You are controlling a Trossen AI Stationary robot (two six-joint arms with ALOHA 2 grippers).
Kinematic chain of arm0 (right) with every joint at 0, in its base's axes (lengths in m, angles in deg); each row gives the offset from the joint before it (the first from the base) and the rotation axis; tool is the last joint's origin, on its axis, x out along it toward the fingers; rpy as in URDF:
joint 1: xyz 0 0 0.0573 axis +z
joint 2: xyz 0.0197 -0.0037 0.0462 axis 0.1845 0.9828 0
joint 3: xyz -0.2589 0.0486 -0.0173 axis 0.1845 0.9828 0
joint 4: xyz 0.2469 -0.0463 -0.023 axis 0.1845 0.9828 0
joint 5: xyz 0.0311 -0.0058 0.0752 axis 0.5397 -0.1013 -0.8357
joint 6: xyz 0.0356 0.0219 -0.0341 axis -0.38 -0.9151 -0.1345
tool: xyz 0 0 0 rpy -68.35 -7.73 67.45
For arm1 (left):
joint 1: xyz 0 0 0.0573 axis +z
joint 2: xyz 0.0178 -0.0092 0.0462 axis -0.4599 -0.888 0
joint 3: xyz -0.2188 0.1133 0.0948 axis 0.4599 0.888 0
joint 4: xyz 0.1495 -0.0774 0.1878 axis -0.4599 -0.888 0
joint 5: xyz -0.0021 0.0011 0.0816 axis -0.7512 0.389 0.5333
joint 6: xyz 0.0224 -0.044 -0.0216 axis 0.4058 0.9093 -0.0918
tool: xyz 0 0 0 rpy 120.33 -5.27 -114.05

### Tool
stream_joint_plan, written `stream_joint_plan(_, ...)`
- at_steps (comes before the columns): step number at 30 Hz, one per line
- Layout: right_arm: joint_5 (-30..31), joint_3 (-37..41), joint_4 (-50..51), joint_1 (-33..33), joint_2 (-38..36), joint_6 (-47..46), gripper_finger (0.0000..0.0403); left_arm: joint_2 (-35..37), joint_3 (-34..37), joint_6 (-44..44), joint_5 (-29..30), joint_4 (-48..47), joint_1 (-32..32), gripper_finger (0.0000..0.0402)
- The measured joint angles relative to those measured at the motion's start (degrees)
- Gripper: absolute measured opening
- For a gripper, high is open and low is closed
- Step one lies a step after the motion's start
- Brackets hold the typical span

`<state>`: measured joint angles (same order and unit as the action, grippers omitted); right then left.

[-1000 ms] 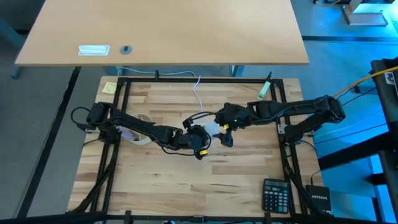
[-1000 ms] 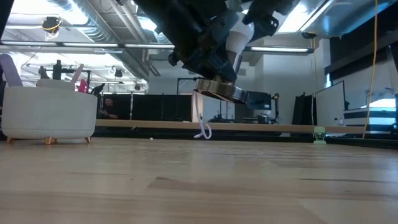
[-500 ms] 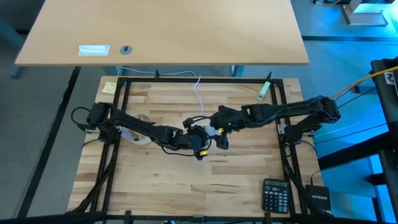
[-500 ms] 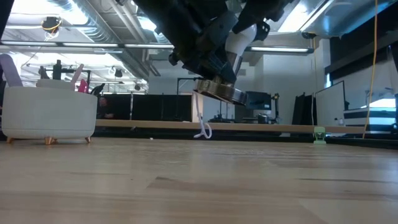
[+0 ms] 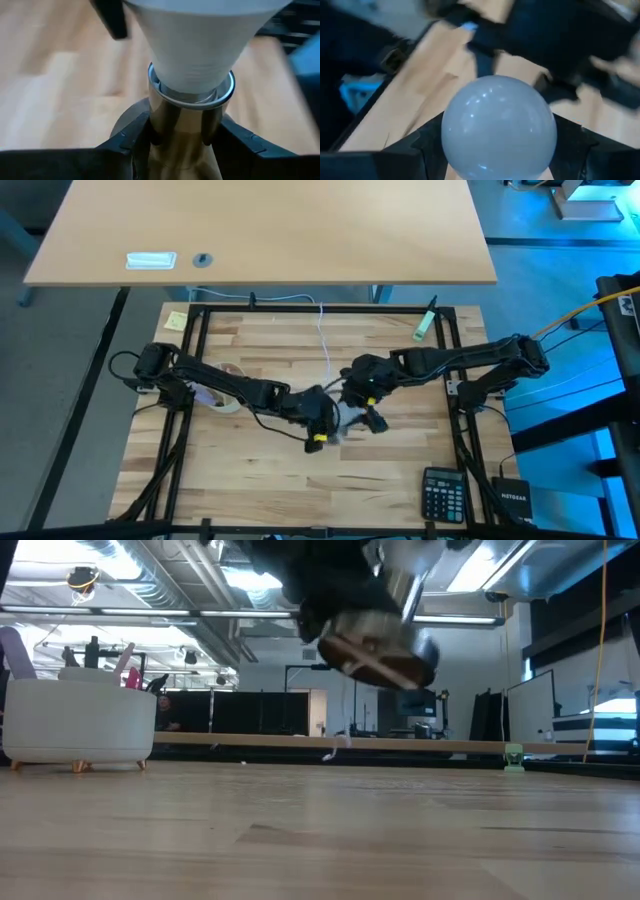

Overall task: Screw lightbulb
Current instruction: Remove the lightbulb from the lamp

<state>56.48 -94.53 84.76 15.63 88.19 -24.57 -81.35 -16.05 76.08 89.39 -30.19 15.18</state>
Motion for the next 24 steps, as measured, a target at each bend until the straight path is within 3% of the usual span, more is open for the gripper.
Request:
stream_joint_plan(5,-3.4,0.0,-1.8,3.4,0.0,13.6,0.0258,-0.2,0.0,-2.7,-15.2,3.9,0.6,0.0159)
stream_joint_plan(9,-2.4,0.0,-4.3,6.4,0.0,20.0,0.0261,-0.4,0.0,-2.4,-20.1,5.0,1.3,0.0158)
stream_joint_plan(13,-0.8,0.0,-4.7,7.5,0.0,19.1,0.0262,-0.4,0.0,-2.2,-20.0,5.2,1.4,0.0159)
stream_joint_plan(17,1.5,-0.1,-4.6,7.4,0.0,10.0,0.0267,-0.4,0.1,-1.8,-18.4,5.1,1.3,0.0159)
stream_joint_plan(21,3.4,-2.0,-1.6,7.4,0.1,6.2,0.0291,-0.3,0.1,-1.8,-15.4,5.5,1.3,0.0158)
stream_joint_plan(24,8.3,-3.2,0.3,7.3,0.2,-1.3,0.0318,-0.3,0.0,-1.5,-13.4,5.6,1.1,0.0158)
